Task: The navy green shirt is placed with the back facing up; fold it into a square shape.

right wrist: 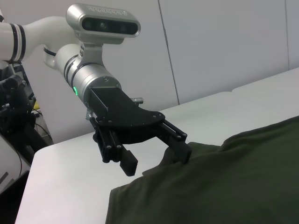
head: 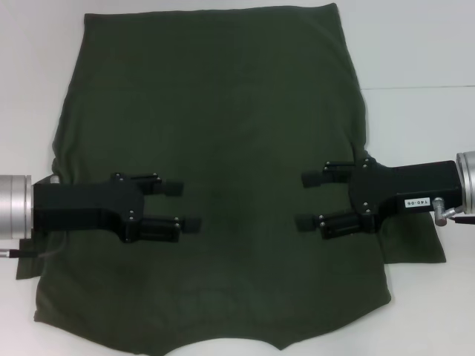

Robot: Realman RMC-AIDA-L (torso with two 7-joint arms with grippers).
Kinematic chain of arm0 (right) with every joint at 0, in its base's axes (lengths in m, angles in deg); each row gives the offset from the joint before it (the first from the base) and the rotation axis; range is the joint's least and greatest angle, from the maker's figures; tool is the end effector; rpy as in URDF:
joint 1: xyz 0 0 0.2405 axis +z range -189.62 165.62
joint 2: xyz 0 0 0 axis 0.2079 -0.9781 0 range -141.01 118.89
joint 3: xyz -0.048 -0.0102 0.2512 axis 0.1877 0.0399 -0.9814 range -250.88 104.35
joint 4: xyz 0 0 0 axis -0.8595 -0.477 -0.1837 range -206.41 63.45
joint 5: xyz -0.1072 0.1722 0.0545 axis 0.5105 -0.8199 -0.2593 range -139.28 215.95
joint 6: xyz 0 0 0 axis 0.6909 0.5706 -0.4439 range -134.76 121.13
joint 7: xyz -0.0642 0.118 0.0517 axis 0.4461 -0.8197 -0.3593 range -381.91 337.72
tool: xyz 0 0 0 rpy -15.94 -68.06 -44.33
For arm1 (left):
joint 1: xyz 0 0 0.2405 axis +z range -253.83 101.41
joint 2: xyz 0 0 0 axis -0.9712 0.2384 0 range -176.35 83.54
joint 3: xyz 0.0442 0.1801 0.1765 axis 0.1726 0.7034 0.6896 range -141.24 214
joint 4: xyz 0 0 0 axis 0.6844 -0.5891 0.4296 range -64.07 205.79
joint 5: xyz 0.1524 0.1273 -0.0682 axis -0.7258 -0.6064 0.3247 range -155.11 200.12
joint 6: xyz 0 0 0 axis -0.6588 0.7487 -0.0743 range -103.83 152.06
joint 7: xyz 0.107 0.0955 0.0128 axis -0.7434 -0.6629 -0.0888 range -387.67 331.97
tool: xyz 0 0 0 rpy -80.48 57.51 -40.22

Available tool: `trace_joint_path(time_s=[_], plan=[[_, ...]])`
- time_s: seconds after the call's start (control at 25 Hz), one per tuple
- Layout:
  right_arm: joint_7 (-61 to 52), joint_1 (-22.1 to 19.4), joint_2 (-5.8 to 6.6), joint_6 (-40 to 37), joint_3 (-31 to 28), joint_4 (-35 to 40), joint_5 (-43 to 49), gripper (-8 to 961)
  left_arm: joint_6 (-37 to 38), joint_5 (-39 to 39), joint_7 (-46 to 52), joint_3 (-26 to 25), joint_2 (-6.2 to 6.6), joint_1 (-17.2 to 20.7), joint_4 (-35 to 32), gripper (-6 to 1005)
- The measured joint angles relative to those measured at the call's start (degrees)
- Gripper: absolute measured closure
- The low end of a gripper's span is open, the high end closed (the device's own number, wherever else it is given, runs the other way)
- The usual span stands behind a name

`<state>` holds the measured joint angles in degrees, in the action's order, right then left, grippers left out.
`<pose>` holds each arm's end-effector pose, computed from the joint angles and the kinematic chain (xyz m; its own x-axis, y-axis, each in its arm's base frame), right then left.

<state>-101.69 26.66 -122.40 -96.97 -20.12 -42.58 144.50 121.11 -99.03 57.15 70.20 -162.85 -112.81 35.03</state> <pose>0.2287 0.3570 0.0074 0.8555 -0.2838 -0.4332 -0.3273 -0.9445 -0.0277 -0.2413 0.3413 0.0156 0.7879 0.3900 0.4766 0.4477 -0.8941 -0.0085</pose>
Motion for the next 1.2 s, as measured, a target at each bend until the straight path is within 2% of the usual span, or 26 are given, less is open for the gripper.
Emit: trace_joint_path(time_s=[0.88,1.0,1.12,1.2], plan=[[-0.33,0.01,0.17,-0.03,-0.15,-0.06,0.01,37,0.22,-0.11,0.85,-1.11,0.02,0.58,0.01,127],[-0.96,0.04,0.19,-0.14,-0.16,0.27,0.0,37,0.43,-0.16,6.46,-4.67,0.69,0.67,-0.06,127],[-2.0,0.46,0.34,-0.44,-0.1,0.54,0.0,37,1.81,-0.98,19.4,-11.17,1.81,1.47,-1.39,127],[-2.32,0.59,0.35,-0.45,-0.06,0.58,0.0,37,1.76,-1.24,22.98,-12.73,1.93,2.12,-2.13,127]])
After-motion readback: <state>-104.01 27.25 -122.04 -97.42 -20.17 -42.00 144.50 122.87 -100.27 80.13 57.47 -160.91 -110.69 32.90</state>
